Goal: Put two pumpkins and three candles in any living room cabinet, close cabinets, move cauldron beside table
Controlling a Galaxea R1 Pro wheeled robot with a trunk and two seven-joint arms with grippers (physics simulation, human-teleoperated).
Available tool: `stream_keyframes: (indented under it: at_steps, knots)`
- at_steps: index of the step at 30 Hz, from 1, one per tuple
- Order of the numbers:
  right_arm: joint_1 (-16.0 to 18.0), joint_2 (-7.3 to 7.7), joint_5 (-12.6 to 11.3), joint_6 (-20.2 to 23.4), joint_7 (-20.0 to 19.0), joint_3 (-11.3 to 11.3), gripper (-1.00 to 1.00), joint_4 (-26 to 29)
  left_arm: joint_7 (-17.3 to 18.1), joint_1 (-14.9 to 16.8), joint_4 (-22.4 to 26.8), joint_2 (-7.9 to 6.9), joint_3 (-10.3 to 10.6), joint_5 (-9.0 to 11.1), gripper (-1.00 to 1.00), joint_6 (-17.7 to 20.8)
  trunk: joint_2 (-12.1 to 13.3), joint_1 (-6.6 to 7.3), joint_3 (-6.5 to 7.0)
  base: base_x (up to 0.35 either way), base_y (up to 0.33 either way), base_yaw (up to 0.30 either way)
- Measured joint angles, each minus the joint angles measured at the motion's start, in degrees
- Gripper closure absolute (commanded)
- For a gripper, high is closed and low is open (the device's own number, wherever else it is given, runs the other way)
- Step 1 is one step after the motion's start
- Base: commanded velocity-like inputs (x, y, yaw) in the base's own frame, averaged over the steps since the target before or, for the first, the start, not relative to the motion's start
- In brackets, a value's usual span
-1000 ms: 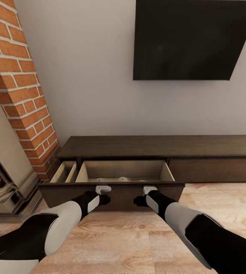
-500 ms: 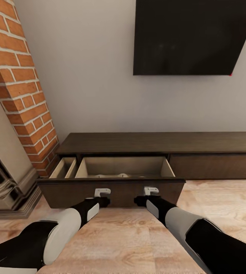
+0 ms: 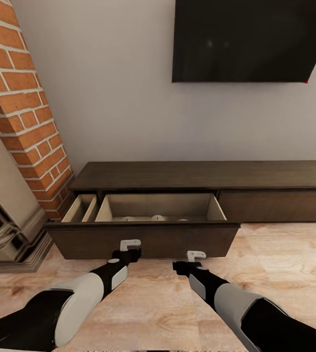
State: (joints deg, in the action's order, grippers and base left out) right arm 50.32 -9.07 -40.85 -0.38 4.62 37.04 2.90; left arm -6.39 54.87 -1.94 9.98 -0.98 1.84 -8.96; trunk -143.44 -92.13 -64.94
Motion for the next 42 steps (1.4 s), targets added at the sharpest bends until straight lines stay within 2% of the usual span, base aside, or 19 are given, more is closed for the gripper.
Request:
stream_keyframes:
  at_steps: [2,6,11,14,23,27,36,42]
  knots:
    - [-0.40,0.06,0.04,-2.25,0.02,0.01,-1.00,0.02,-0.08,-0.12,-0.03,0.00,0.00,-0.04,-1.00,-0.45,-0.03,-0.05,-0.44,0.000,0.000,0.000]
    - [-0.63,0.11,0.02,-3.61,0.01,0.03,-1.00,0.02,-0.21,-0.68,0.01,-0.04,-0.01,-0.10,-1.00,-0.95,-0.08,-0.15,-1.33,0.000,0.000,0.000]
    - [-0.89,0.17,0.02,-4.11,0.01,0.08,-1.00,0.02,-0.28,-2.32,0.18,-0.30,-0.01,-0.15,-1.00,-5.83,-0.15,-0.28,-2.44,0.000,0.000,0.000]
    - [-1.17,0.19,0.01,-4.73,0.01,0.08,-1.00,0.02,-0.29,-2.57,0.10,-0.32,-0.02,-0.12,-1.00,-7.27,-0.19,-0.36,-3.10,0.000,0.000,0.000]
    - [-1.47,0.20,0.02,-6.20,0.00,0.21,-1.00,0.02,-0.30,-2.74,0.04,-0.52,-0.03,-0.06,-1.00,-8.31,-0.19,-0.36,-3.11,0.000,0.000,0.000]
    - [-1.47,0.20,0.07,-6.25,0.00,0.40,-1.00,0.02,-0.30,-2.81,0.01,-1.40,-0.03,-0.01,-1.00,-8.33,-0.19,-0.36,-3.11,0.006,0.001,0.000]
    - [-1.47,0.20,0.01,-6.26,0.00,2.76,-1.00,0.02,-0.30,-3.00,-0.05,-2.92,-0.02,0.01,-1.00,-8.30,-0.20,-0.33,-3.11,0.235,0.058,0.000]
    - [-1.47,0.20,0.07,-6.26,0.00,2.89,-1.00,0.02,-0.30,-3.01,0.02,-3.04,-0.01,0.00,-1.00,-8.33,-0.19,-0.35,-3.11,0.060,0.004,0.000]
